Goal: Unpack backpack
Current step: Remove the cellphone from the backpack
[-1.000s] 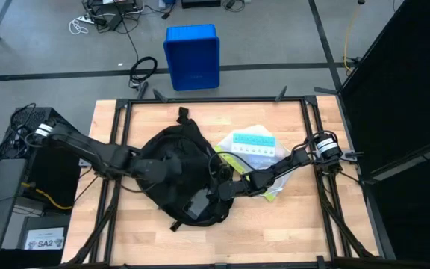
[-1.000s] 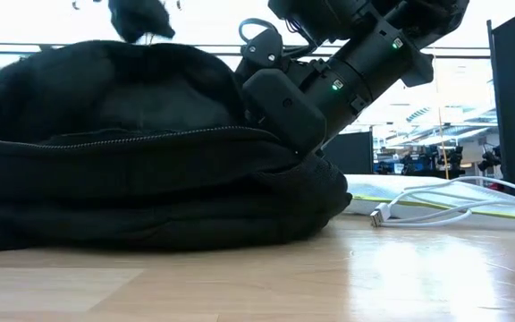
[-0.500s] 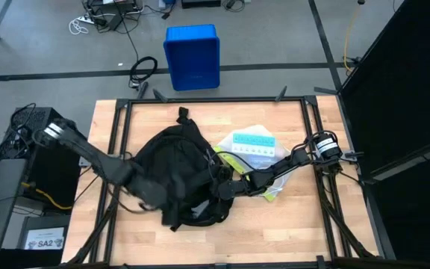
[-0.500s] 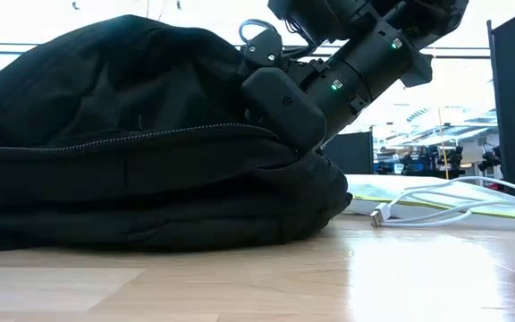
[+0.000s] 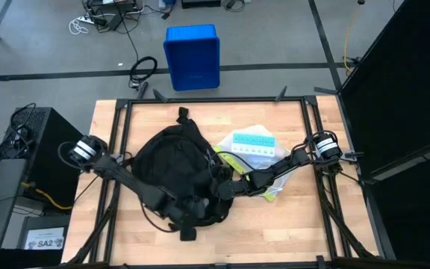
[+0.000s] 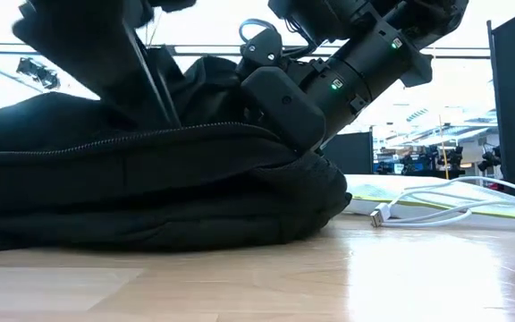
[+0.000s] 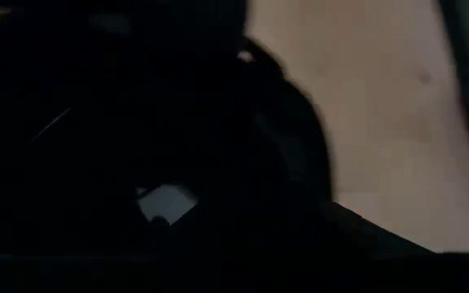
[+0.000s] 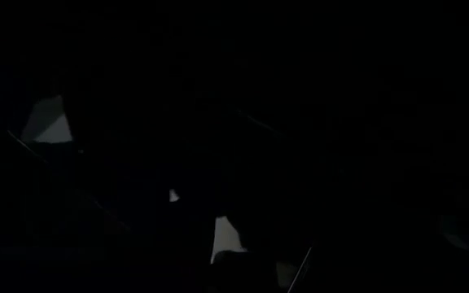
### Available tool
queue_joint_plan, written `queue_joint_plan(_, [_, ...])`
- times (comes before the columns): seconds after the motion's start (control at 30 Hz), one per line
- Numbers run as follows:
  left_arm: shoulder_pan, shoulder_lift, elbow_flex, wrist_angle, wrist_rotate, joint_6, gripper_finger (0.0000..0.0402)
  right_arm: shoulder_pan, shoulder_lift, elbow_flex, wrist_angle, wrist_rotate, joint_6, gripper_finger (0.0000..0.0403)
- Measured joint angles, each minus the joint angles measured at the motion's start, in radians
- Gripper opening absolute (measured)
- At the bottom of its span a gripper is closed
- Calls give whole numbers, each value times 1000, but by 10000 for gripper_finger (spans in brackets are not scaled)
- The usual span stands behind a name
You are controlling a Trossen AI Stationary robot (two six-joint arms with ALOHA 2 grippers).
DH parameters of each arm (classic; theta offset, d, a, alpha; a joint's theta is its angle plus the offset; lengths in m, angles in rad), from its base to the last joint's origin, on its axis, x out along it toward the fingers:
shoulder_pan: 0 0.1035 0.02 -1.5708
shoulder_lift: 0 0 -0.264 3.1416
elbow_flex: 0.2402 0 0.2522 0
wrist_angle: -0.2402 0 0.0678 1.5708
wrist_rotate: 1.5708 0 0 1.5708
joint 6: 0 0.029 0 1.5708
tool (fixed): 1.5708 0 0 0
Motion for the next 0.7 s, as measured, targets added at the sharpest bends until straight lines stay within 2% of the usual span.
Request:
queue_joint_plan(0.33, [106, 1, 0, -390, -120, -152, 117, 2, -2, 0, -10, -2, -10, 198])
queue_joint_plan(0.47, [132, 0, 0, -455, -129, -154, 117, 2, -2, 1, -17, -2, -13, 189])
queue_joint_plan(0.53, [143, 0, 0, -437, -103, -125, 117, 2, -2, 1, -18, -3, -18, 186])
queue_joint_plan(0.7, [185, -6, -24, -337, 53, -45, 117, 2, -2, 1, -21, -8, -18, 188])
